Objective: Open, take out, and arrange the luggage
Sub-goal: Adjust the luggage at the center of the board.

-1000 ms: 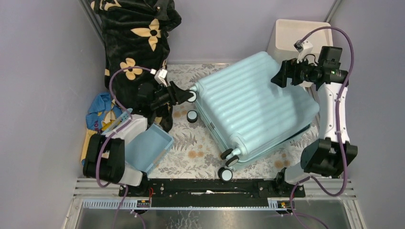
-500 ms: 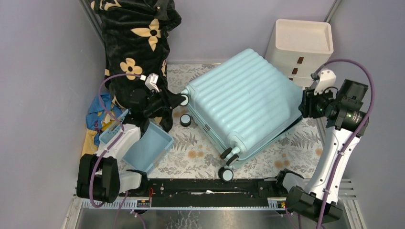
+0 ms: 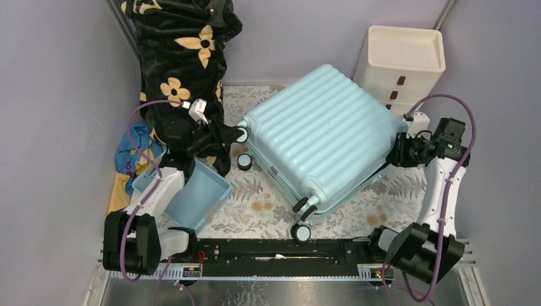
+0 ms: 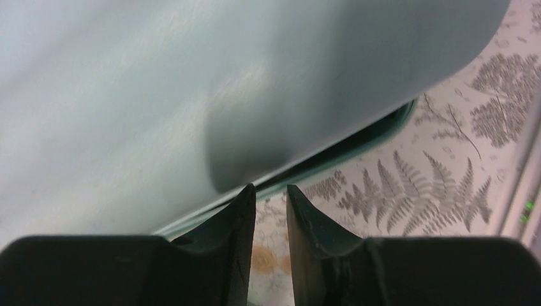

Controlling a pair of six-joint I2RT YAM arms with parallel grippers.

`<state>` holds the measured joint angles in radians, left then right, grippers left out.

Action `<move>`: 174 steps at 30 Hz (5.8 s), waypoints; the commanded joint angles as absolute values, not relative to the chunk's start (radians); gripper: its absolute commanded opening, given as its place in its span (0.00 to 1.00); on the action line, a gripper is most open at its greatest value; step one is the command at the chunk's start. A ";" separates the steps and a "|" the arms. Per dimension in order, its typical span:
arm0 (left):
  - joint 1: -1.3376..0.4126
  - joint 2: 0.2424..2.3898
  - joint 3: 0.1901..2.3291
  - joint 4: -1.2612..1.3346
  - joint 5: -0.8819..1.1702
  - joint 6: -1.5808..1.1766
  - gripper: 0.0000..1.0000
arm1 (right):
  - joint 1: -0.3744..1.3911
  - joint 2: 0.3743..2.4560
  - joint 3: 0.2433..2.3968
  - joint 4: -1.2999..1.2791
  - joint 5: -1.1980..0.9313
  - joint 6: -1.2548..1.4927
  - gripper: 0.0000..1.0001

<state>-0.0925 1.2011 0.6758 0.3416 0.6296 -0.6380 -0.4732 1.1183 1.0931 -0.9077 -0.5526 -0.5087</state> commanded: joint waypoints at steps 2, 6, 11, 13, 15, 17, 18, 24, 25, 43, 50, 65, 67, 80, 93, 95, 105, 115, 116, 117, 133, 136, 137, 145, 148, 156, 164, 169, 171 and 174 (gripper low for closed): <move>-0.038 1.115 0.704 0.318 0.545 -0.642 0.00 | -0.463 1.196 1.143 -0.715 -0.718 -0.395 0.31; -0.038 1.120 0.710 0.306 0.580 -0.644 0.00 | -0.400 1.288 1.229 -0.657 -0.707 -0.349 0.31; -0.040 1.152 0.721 0.287 0.682 -0.650 0.00 | -0.328 1.427 1.390 -0.602 -0.647 -0.291 0.32; -0.052 1.153 0.724 0.269 0.709 -0.645 0.00 | -0.317 1.491 1.483 -0.622 -0.644 -0.281 0.32; -0.074 1.144 0.727 0.235 0.713 -0.621 0.00 | -0.311 1.549 1.572 -0.667 -0.649 -0.292 0.32; -0.099 1.129 0.729 0.199 0.707 -0.603 0.00 | -0.310 1.572 1.617 -0.696 -0.653 -0.309 0.33; -0.111 1.123 0.729 0.185 0.706 -0.598 0.00 | -0.310 1.568 1.623 -0.708 -0.655 -0.324 0.33; -0.168 1.088 0.724 0.155 0.697 -0.608 0.00 | -0.311 1.365 1.520 -0.774 -0.646 -0.449 0.43; -0.178 1.088 0.729 0.155 0.700 -0.610 0.00 | -0.311 1.328 1.495 -0.787 -0.654 -0.463 0.45; -0.402 1.172 0.834 0.175 0.646 -0.624 0.00 | -0.416 1.103 1.239 -0.909 -0.577 -0.483 0.58; -0.414 1.133 0.791 0.234 0.661 -0.654 0.00 | -0.557 1.168 1.116 -0.757 -0.486 -0.375 0.65; -0.366 1.073 0.795 0.274 0.729 -0.654 0.00 | -0.565 1.373 1.058 -0.496 -0.633 -0.047 0.58; -0.359 1.071 0.793 0.281 0.741 -0.659 0.00 | -0.556 1.403 1.061 -0.494 -0.610 -0.045 0.57; -0.353 1.070 0.806 0.292 0.787 -0.682 0.00 | -0.460 1.558 1.127 -0.500 -0.478 -0.073 0.23; -0.413 1.103 0.811 0.404 0.884 -0.800 0.05 | -0.470 1.604 1.330 -0.499 -0.265 -0.203 0.00; -0.464 1.114 0.812 0.402 0.873 -0.799 0.09 | -0.480 1.649 1.406 -0.500 -0.237 -0.222 0.00; -0.553 1.036 0.833 0.044 0.671 -0.523 0.52 | -0.487 1.656 1.537 -0.606 -0.313 -0.313 0.39; -0.516 0.834 0.812 -0.329 0.389 -0.177 0.81 | -0.494 1.335 1.380 -0.674 -0.442 -0.458 0.86; -0.514 0.820 0.794 -0.311 0.399 -0.173 0.81 | -0.493 1.320 1.383 -0.698 -0.504 -0.463 0.90; -0.513 0.807 0.766 -0.290 0.403 -0.172 0.81 | -0.493 1.303 1.387 -0.722 -0.566 -0.469 0.94; -0.512 0.721 0.288 0.454 0.348 -0.296 0.78 | 0.027 1.209 1.377 -0.885 -1.061 -0.928 1.00; -0.529 0.838 0.249 0.602 0.366 -0.305 0.73 | 0.202 1.276 1.448 -0.959 -1.023 -1.093 1.00; -0.538 0.870 0.228 0.659 0.358 -0.281 0.73 | 0.253 1.303 1.481 -1.004 -1.001 -1.171 1.00; -0.549 1.095 0.189 0.980 0.343 -0.182 0.70 | 0.590 1.533 1.752 -1.203 -0.789 -1.473 1.00; -0.549 1.169 0.212 1.005 0.425 -0.167 0.67 | 0.676 1.595 1.813 -1.221 -0.764 -1.518 1.00; -0.551 1.193 0.166 1.021 0.411 -0.131 0.64 | 0.865 1.751 1.866 -1.221 -0.607 -1.589 1.00; -0.550 1.248 0.091 1.167 0.337 -0.173 0.65 | 0.949 1.865 1.917 -1.186 -0.433 -1.644 0.98; -0.551 1.289 0.071 1.235 0.391 -0.139 0.64 | 0.971 1.883 1.912 -1.203 -0.318 -1.692 0.88; -0.550 1.308 0.083 1.258 0.414 -0.125 0.63 | 0.983 1.883 1.926 -1.221 -0.287 -1.705 0.85; -0.551 1.343 0.099 1.303 0.445 -0.112 0.62 | 0.992 1.883 1.947 -1.241 -0.259 -1.720 0.81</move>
<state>-0.5434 1.3102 0.0757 1.1427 0.4011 -0.1600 0.9688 1.8851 1.8820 -1.1976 -0.3401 -1.6691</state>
